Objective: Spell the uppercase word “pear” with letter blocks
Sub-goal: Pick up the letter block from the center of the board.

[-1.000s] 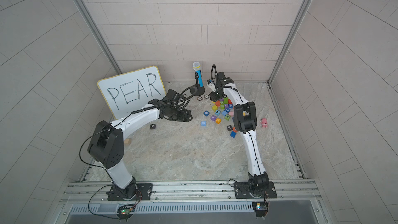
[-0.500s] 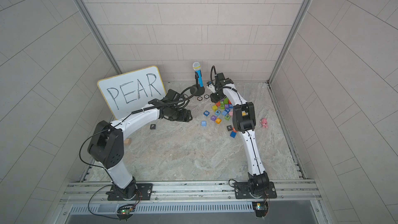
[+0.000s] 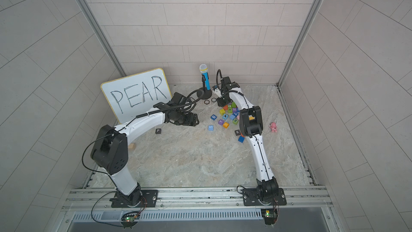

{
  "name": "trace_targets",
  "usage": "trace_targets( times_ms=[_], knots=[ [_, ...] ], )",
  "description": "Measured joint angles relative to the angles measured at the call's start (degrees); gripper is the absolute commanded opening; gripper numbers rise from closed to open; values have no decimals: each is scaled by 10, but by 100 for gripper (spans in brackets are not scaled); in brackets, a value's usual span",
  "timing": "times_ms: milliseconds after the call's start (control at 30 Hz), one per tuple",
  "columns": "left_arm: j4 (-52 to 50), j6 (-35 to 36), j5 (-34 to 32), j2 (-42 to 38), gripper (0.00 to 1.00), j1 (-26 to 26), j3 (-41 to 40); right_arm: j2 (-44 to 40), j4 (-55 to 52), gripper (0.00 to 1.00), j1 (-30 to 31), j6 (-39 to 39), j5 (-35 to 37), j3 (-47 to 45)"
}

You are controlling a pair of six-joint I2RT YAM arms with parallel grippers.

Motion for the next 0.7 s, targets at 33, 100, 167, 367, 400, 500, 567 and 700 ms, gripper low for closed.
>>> trace_targets(
  times_ms=[33,100,167,367,400,500,567,700],
  knots=[
    [0,0,-2,0,82,0,0,0,0,28,1,0,0,0],
    [-2,0,-5,0,82,3,0,0,0,27,2,0,0,0],
    [-5,-2,-5,-1,81,7,0,0,0,25,3,1,0,0],
    [-16,-10,2,-30,81,37,-23,-2,0,22,3,9,1,0],
    [-17,-11,3,-37,81,45,-29,-3,0,22,4,9,1,0],
    [-25,-13,11,-68,81,76,-59,-13,-1,21,6,10,3,-4],
    [-32,-16,17,-94,81,105,-85,-31,-2,20,9,11,3,-15],
    [-52,-22,26,-144,81,153,-126,-81,1,20,17,14,3,-54]
  ],
)
